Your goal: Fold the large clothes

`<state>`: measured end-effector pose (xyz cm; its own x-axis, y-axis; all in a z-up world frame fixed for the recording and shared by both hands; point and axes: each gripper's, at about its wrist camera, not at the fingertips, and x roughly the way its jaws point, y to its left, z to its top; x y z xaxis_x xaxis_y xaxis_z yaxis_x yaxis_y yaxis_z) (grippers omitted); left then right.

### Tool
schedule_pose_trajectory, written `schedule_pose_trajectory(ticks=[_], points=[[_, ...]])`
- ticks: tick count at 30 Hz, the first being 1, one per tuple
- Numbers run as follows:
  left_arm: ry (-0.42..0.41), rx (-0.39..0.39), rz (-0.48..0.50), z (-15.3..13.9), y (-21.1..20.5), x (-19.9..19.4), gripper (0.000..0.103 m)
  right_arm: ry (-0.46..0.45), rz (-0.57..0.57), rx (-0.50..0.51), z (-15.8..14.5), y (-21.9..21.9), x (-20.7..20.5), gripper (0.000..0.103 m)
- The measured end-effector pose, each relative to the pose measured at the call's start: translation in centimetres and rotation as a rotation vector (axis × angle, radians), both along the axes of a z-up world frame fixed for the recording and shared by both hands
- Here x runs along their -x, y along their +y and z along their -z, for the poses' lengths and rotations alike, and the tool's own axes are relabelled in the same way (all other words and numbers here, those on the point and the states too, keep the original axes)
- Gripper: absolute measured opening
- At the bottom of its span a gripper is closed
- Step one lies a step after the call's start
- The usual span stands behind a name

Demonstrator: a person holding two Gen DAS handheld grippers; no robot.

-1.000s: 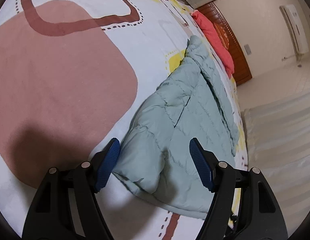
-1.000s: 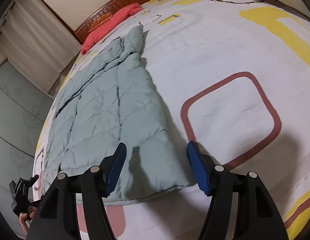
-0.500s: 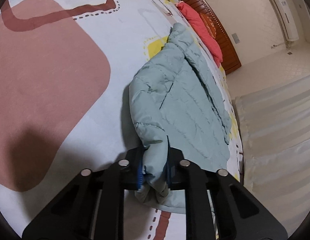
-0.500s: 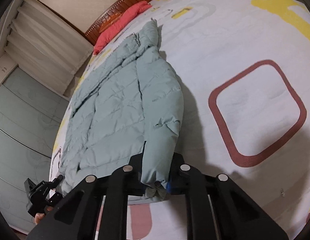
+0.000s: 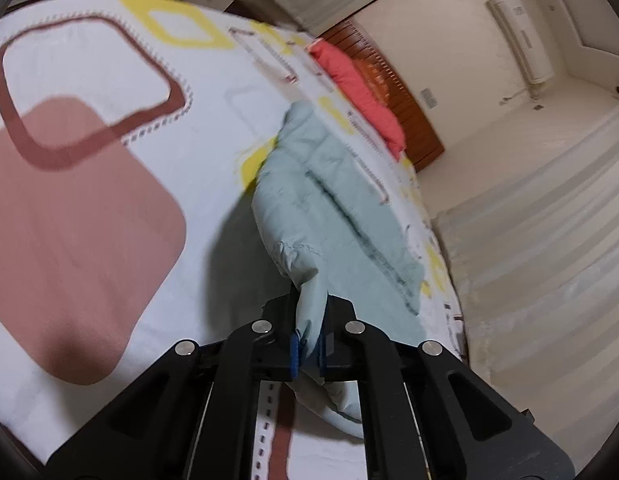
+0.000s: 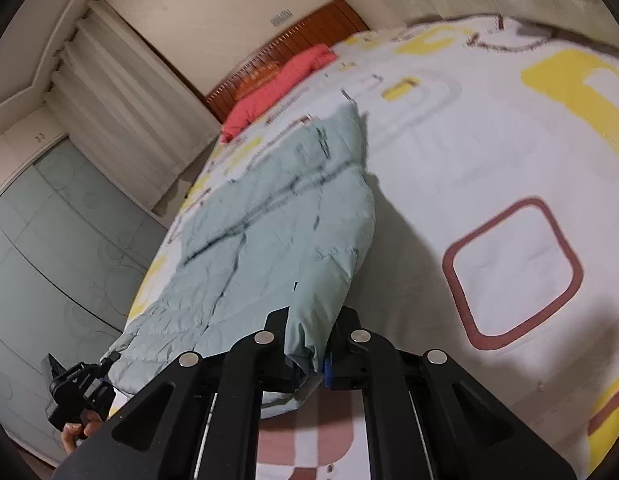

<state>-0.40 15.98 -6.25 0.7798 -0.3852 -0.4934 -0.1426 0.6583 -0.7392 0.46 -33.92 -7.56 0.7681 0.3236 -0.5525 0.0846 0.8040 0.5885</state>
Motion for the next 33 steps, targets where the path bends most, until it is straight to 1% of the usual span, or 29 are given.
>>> schedule_pose_trajectory(ticks=[3, 6, 8, 11, 12, 14, 16, 18, 20, 24, 25, 29, 33], points=[[-0.042, 0.017, -0.003, -1.9, 0.5, 1.1, 0.005, -0.04, -0.004, -0.015, -1.8, -0.1, 1.1, 0.007], [-0.088, 0.005, -0.012, -3.8, 0.8, 2.0, 0.005, -0.079, -0.003, -0.038, -3.4, -0.5, 2.1, 0.007], [-0.099, 0.003, -0.01, -4.4, 1.0, 1.7, 0.005, -0.096, -0.004, -0.04, -4.3, -0.6, 1.8, 0.007], [-0.108, -0.015, -0.002, -4.8, 0.9, -0.7, 0.005, -0.111, -0.003, -0.032, -4.8, -0.7, -0.5, 0.007], [-0.109, -0.014, 0.002, -4.9, 0.8, -2.3, 0.005, -0.112, -0.003, -0.033, -4.8, -0.7, -1.7, 0.007], [-0.108, -0.023, 0.001, -4.9, 0.9, -4.1, 0.005, -0.121, -0.004, -0.035, -5.0, -0.8, -3.5, 0.007], [-0.103, -0.025, -0.001, -4.9, 0.9, -7.0, 0.005, -0.122, 0.001, -0.042, -5.0, -0.9, -6.5, 0.007], [-0.098, -0.05, -0.007, -5.0, 0.7, -10.0, 0.005, -0.125, 0.003, -0.044, -5.1, -1.0, -9.0, 0.007], [-0.089, -0.066, -0.009, -4.8, 0.5, -12.4, 0.005, -0.118, 0.007, -0.036, -4.9, -1.1, -12.8, 0.007], [-0.04, -0.088, -0.027, -3.5, 0.1, -19.0, 0.005, -0.078, 0.01, -0.044, -3.5, -1.1, -19.0, 0.007], [-0.03, -0.093, -0.028, -3.1, 0.0, -20.4, 0.005, -0.061, 0.014, -0.048, -2.9, -1.0, -21.2, 0.007], [0.011, -0.139, -0.034, -1.3, -0.8, -26.8, 0.005, -0.011, 0.031, -0.045, -0.8, -1.1, -27.0, 0.007], [0.044, -0.182, -0.033, 0.4, -1.3, -31.2, 0.004, 0.036, 0.039, -0.032, 1.2, -1.0, -31.7, 0.007]])
